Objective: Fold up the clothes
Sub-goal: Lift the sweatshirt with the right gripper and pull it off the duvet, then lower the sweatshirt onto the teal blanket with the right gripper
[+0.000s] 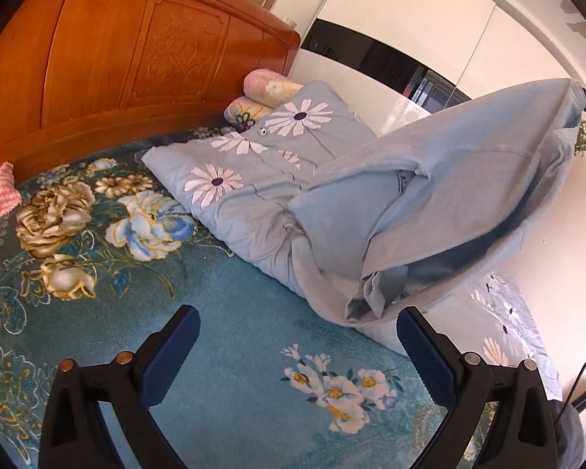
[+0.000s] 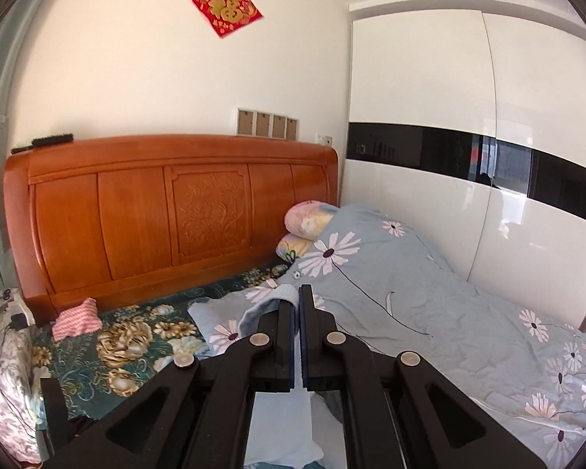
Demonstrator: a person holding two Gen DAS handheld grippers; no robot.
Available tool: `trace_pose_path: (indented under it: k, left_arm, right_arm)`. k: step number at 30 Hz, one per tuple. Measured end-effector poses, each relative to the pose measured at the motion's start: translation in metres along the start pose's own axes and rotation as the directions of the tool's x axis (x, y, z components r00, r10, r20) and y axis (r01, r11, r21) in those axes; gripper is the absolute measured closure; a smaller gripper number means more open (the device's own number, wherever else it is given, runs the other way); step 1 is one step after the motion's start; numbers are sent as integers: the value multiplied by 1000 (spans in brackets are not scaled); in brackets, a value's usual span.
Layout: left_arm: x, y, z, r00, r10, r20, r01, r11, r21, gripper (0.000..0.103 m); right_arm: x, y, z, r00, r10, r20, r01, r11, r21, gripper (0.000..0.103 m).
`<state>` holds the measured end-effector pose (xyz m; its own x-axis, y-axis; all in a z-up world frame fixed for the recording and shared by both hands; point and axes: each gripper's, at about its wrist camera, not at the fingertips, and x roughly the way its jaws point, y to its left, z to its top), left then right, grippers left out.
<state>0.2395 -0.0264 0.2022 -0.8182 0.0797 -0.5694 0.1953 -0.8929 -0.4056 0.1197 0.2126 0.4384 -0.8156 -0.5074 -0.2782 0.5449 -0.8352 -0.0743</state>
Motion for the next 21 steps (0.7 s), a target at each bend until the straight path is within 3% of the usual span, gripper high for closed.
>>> trace_pose_path:
  k: [3,7,11,14,17,19,21]
  left_arm:
    - [-32,-17,0,999,8,49,-11,998,59,1]
    - [-54,-37,-13,998,7,62,-15,991,130,0]
    - [-51,-48,-32,1000,21,7,-22,986,167,0]
    - [-47,-55,-47,999,35,-39,-27,981,191,0]
    - [-43,-62,-61,995,51,-85,-32,976,216,0]
    - [-40,-66,-71,991,62,-115,-34,972,232,0]
    - [-35,-68,-79,986,77,-149,-39,969,243,0]
  right_arm:
    - [-50,13,16,995,41,96,-39,999,-22,101]
    - [-74,20,23,990,71,125,-68,997,-36,101]
    - [-45,14,-7,993,119,-5,-119,993,17,101]
    - [-4,2,-59,981,106,-164,-93,992,84,101]
    - [24,-26,-136,934,52,-354,14,984,180,101]
    - [42,-44,-188,880,28,-475,94,969,230,101]
    - [60,-62,-239,808,14,-589,179,947,268,101]
